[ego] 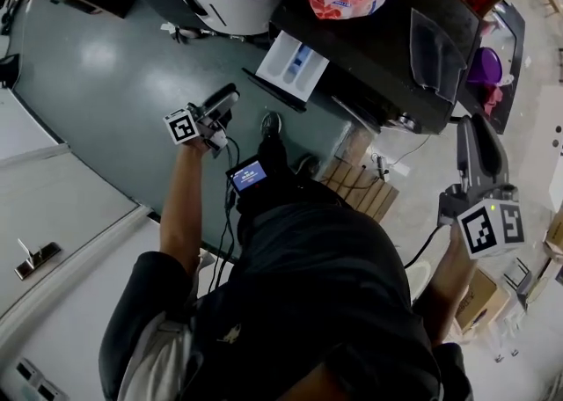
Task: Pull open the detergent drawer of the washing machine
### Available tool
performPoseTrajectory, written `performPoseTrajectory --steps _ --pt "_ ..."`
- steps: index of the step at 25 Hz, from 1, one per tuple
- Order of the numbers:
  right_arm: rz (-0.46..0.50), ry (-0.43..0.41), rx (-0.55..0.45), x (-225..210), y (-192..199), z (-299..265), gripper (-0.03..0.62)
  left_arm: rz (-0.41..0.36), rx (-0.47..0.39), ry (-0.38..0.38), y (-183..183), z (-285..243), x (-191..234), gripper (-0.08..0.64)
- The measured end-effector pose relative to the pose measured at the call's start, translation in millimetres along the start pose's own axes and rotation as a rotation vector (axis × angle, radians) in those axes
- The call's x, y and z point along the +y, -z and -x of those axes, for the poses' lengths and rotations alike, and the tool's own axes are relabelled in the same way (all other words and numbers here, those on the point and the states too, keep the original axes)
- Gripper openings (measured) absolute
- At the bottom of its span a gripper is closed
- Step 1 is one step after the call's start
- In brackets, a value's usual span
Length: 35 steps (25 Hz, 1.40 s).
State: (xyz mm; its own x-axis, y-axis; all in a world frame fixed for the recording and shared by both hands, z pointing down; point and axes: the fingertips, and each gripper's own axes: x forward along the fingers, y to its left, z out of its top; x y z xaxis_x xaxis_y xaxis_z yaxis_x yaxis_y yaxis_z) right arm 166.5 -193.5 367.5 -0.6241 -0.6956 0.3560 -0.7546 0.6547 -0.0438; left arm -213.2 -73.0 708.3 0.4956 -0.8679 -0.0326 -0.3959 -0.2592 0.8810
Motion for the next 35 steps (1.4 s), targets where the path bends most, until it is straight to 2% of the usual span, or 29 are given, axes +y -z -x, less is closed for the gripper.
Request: performPoseTrajectory --steps 4,8,11,16,26,35 --pt "0.001 -0.036 -0.069 -2 -12 1 0.081 -0.126 -0.016 -0.012 -40 3 -37 0.371" --pt "-0.023 -0.044 -0.098 1 -24 0 0.081 -0.236 -0.055 0.016 -82 -5 -81 0.371" --pt "-0.03 -0.053 -0.129 -5 -28 -1 0.081 -0.29 -0.066 0.041 -105 -15 -111 0.37" --pt "-0.036 -0.045 -0.156 -17 -32 5 0.081 -0.366 -0.02 0.053 -117 -31 -157 0.368" --pt "-0.025 -0.059 -0.201 -27 -45 -1 0.081 -0.674 0.084 0.033 -132 -74 -233 0.365" --pt "0.004 -0.084 -0.231 -21 -60 -1 0.081 -0.904 0.041 -0.017 -146 -90 -299 0.357"
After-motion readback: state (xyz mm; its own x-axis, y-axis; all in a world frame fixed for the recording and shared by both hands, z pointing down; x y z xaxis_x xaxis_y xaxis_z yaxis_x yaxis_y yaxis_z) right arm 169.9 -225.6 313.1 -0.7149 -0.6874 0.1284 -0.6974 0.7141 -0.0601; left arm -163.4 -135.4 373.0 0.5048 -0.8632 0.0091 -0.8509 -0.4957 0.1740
